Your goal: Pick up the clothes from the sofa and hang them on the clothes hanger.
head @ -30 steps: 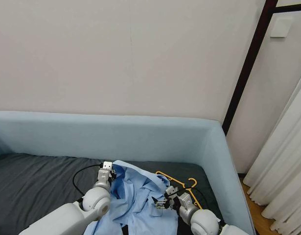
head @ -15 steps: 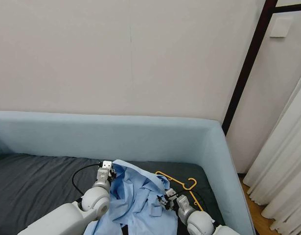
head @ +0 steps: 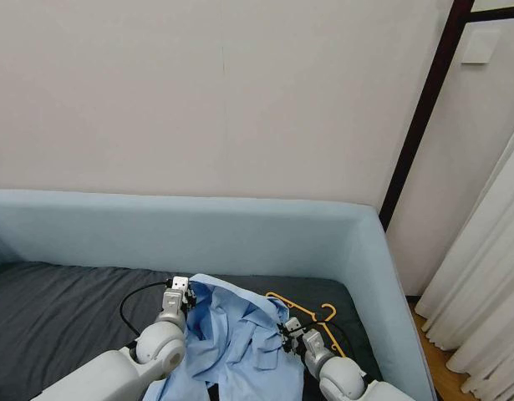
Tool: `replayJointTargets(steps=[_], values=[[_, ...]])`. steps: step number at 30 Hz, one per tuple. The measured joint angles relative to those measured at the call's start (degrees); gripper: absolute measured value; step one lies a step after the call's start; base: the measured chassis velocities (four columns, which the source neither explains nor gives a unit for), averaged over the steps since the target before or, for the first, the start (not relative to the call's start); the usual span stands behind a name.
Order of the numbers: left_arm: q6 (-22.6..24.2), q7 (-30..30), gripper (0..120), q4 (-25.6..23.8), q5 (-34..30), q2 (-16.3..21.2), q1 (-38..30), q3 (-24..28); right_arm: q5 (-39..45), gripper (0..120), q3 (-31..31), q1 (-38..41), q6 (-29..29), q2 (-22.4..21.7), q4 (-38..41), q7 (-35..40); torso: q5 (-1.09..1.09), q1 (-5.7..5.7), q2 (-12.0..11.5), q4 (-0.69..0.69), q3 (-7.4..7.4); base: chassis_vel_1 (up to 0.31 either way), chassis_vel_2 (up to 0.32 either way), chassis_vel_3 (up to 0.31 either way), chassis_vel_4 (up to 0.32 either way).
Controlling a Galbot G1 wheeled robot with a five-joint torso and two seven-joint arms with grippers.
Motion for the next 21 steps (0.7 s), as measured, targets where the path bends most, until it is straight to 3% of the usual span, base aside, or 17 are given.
replayJointTargets(steps=[8,11,12,14,17,21], values=[[-0.6,0.8,1,0.0,1.0,1.1,0.1,-1.3,-0.2,0,-3.9,8.2,3.9,-10.2,8.6,-7.6,-0.01,0.00,0.0,0.00,0.00,0.000,0.000,0.000,0.000],[-0.6,0.9,1,-0.2,1.0,1.5,0.2,-1.6,-0.5,0,-4.7,13.8,10.0,-15.0,10.5,-22.1,-0.01,0.00,0.0,-0.01,0.00,0.000,0.000,0.000,0.000],[-0.6,0.9,1,-0.2,1.0,1.5,0.2,-1.6,-0.5,0,-4.7,13.8,10.0,-15.0,10.5,-22.1,-0.01,0.00,0.0,-0.01,0.00,0.000,0.000,0.000,0.000],[-0.6,0.9,1,-0.3,1.0,1.9,0.2,-1.8,-0.2,0,-4.0,17.0,13.3,-16.7,10.6,-32.7,-0.02,0.00,0.0,0.00,0.00,0.000,0.000,0.000,0.000],[-0.6,0.9,1,-1.0,1.0,3.0,0.2,-2.4,2.2,0,-3.4,21.5,14.2,-17.8,11.1,-45.0,-0.01,0.00,0.0,0.00,0.00,0.000,0.000,0.000,0.000],[-0.6,0.9,1,-1.5,1.0,4.3,0.1,-3.5,1.0,0,-2.2,25.3,12.4,-18.1,9.3,-51.8,-0.04,0.00,0.0,0.02,-0.01,0.000,0.000,0.000,0.000]])
